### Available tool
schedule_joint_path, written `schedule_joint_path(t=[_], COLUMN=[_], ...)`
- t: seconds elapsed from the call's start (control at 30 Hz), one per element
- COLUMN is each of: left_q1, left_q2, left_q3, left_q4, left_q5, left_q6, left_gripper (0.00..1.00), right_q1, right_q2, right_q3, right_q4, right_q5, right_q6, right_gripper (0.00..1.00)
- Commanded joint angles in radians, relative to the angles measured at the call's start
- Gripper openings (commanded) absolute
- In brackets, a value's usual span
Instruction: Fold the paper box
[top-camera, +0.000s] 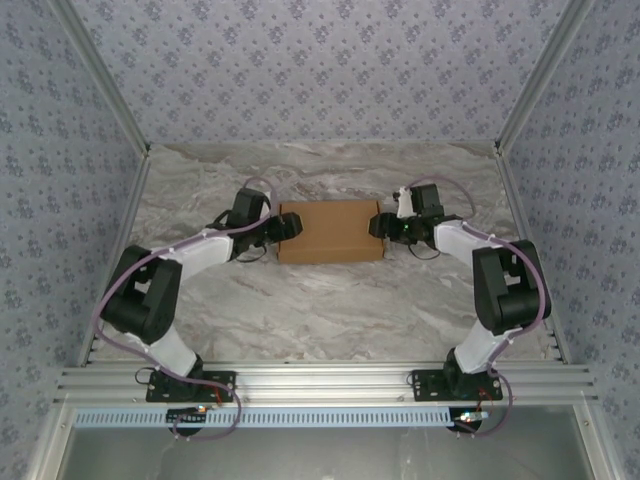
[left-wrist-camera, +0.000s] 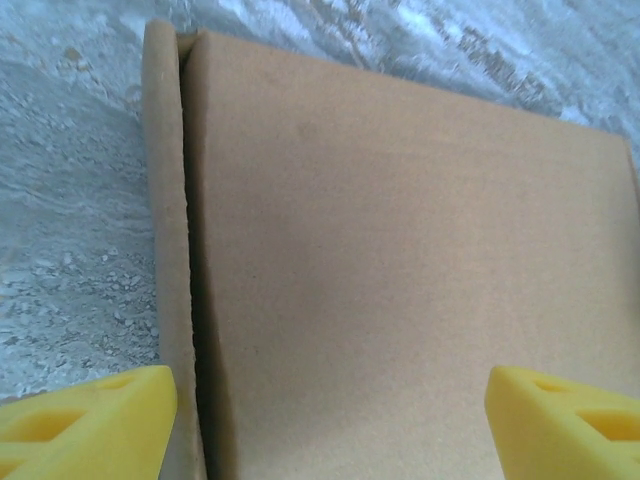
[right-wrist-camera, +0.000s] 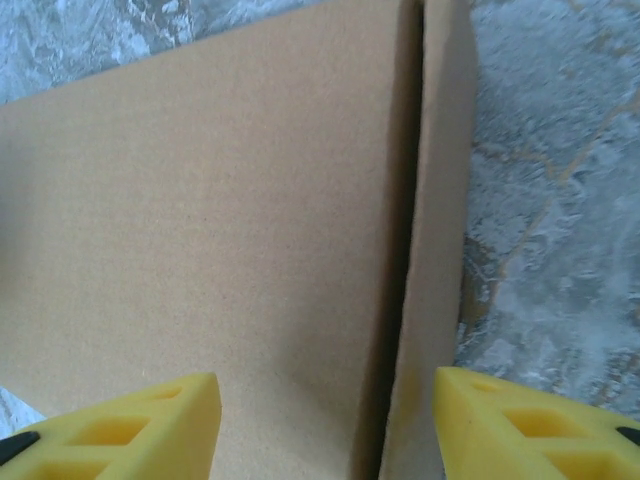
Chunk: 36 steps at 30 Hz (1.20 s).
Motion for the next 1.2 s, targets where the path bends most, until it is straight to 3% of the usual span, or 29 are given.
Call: schedule_joint_path(t=[0.0,0.4,0.83,1.17], left_q1=[0.005,0.077,0.213,0.224], left_q2=[0.034,0.127,0.274,0.257], left_q3=[0.047,0.138,0.365,0.466], left_q4=[-0.018,-0.028,-0.152,-0.248], left_q5=[0.062,0.064,0.011,-0.097], left_q6=[-0.020,-0.005,0.098,0.182], left_gripper=[0.80,0.78,0.78,0.83], right_q1=[0.013,0.079,0.139,0.101], right_q2=[0.027,0.131,0.373,0.257], right_q3=[0.042,0.159,0.495,0.530], right_q4=[0.037,0.080,0.073,-0.085], right_q5=[-0.062,0.009,0.097,0.194], right_q6=[0.037,0.098,0.151,0.006], right_gripper=[0.57,0.53,0.55,0.63])
